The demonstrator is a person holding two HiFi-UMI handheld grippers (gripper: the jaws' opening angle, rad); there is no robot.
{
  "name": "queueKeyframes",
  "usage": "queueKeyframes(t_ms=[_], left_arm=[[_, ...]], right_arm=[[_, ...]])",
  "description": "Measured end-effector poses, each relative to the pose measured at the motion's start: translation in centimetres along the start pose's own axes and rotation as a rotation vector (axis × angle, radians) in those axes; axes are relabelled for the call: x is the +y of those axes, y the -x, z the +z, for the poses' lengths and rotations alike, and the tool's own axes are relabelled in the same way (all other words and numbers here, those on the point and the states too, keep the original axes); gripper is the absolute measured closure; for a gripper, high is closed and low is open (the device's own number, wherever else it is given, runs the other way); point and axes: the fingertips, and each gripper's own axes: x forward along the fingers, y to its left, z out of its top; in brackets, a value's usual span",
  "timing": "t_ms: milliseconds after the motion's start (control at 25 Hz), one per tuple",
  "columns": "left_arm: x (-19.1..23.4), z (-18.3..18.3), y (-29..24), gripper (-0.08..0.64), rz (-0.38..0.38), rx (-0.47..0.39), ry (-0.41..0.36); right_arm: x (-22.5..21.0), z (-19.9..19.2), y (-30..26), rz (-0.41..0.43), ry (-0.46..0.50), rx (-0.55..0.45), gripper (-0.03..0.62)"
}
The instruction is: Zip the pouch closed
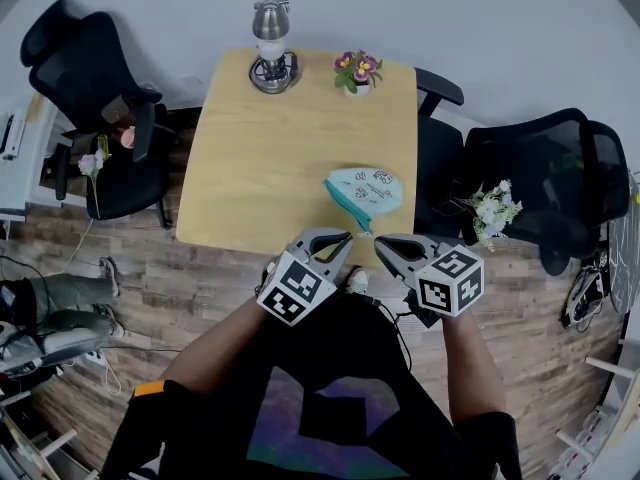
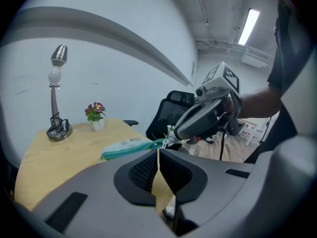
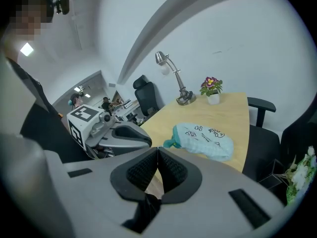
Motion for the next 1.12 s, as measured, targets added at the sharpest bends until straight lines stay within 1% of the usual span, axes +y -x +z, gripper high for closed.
queueKeyframes(t_ms=[120,160,200,240,480,600,720,840,1120], left_arm=[[0.0,0.0,-0.4,0.547,-0.041,0.019,-0.026],[0.1,0.1,-0.5,0.522,-0.053,0.021,-0.031],[0.2,0.2,-0.6,0.481,-0.065,0.023,-0.038],[0.2,0.4,-0.7,0.463,-0.076,0.024,-0.045],[-0.7,1.5,-1.3,0.448,-0.133,0.016,-0.086],[-1.3,1.9,-1.7,0.45,-0.148,0.012,-0.1],[-1.4,2.1,-1.9,0.509,-0.144,0.006,-0.103],[-1.8,2.2,-2.0,0.542,-0.163,0.007,-0.109],[-2.1,2.0,-2.1,0.551,-0.2,0.008,-0.073]], right_arm=[[0.7,0.8,0.2,-0.005,0.003,-0.018,0.572],[0.8,1.0,0.2,-0.009,0.003,-0.023,0.572],[0.9,1.2,0.3,-0.012,0.001,-0.03,0.572],[0.9,1.3,0.4,-0.015,-0.002,-0.036,0.572],[0.9,1.4,1.0,-0.031,-0.02,-0.063,0.572],[0.8,1.2,1.3,-0.035,-0.024,-0.069,0.572],[0.6,1.1,1.6,-0.04,-0.03,-0.074,0.572],[0.2,1.0,1.9,-0.05,-0.034,-0.077,0.572],[-0.8,0.1,3.0,-0.069,-0.046,-0.077,0.572]])
